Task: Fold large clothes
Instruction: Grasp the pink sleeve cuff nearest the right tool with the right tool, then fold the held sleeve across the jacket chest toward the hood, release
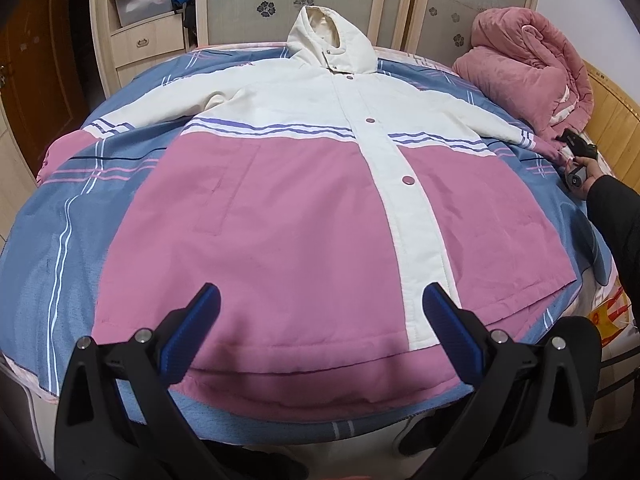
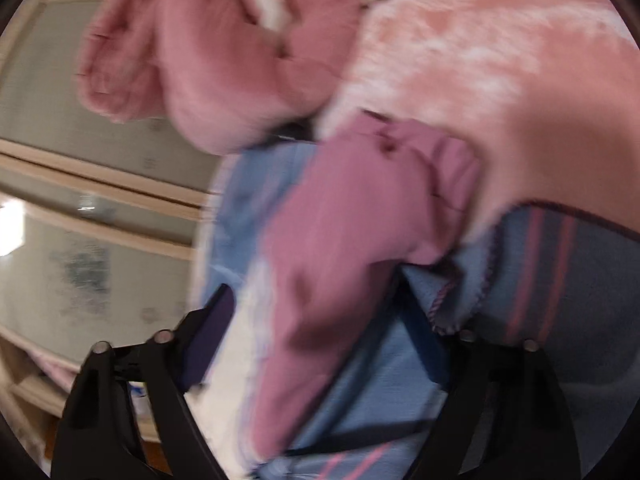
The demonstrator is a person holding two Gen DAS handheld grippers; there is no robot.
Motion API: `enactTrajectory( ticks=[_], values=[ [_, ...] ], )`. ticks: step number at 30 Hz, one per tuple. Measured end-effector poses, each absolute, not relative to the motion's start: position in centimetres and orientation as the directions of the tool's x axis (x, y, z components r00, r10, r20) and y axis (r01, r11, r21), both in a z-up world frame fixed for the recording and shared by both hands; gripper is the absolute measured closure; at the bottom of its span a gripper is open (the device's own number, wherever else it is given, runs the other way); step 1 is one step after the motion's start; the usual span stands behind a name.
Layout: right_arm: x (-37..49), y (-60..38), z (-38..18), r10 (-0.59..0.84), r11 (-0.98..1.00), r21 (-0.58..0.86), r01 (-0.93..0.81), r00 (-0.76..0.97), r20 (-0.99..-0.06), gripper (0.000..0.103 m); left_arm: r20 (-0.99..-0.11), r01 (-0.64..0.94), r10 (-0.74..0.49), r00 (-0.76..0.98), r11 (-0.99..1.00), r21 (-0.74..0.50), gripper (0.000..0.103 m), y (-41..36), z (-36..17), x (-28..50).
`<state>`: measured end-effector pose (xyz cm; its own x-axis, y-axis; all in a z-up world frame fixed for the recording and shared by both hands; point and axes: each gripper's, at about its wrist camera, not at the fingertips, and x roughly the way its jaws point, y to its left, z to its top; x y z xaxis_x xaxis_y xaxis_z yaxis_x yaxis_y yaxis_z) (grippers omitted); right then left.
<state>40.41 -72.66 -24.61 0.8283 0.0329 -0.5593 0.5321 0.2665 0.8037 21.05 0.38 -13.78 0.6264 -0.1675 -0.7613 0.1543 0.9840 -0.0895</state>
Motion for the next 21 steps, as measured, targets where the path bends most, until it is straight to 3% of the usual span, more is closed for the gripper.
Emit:
enactTrajectory(
  ticks=[3,5,8,12,21],
  values=[
    [40.2,-72.4,-24.9,0.006,0.269,0.779,0.566,0.808,-0.589,0.039,-0.762,0.153,-0.17,0.625,0.984,-0.094,0.002,0.5,-13.9,21.1],
    [39.7,-72.2,-24.9,-0.021,0.267,0.764,0.587,0.796,-0.605,0.067,-0.762,0.153,-0.17,0.625,0.984,-0.094,0.002,0.6,-13.9,21.1],
    [39.2,-71.9,-24.4,-0.038,0.262,0.777,0.573,0.81,-0.585,0.088,-0.757,0.152,-0.175,0.63,0.983,-0.1,0.002,0.9,-13.8,21.0],
    [39.4,-71.0,-20.5,-0.073,0.331,0.781,0.529,0.84,-0.538,0.092,-0.746,0.143,-0.179,0.641,0.983,-0.113,0.002,1.6,-13.4,20.6],
    [44.0,-63.4,-6.3,-0.089,0.616,0.699,0.363,0.914,-0.396,0.092,-0.717,0.117,-0.193,0.67,0.981,-0.154,0.002,4.1,-12.8,19.6]
  ],
)
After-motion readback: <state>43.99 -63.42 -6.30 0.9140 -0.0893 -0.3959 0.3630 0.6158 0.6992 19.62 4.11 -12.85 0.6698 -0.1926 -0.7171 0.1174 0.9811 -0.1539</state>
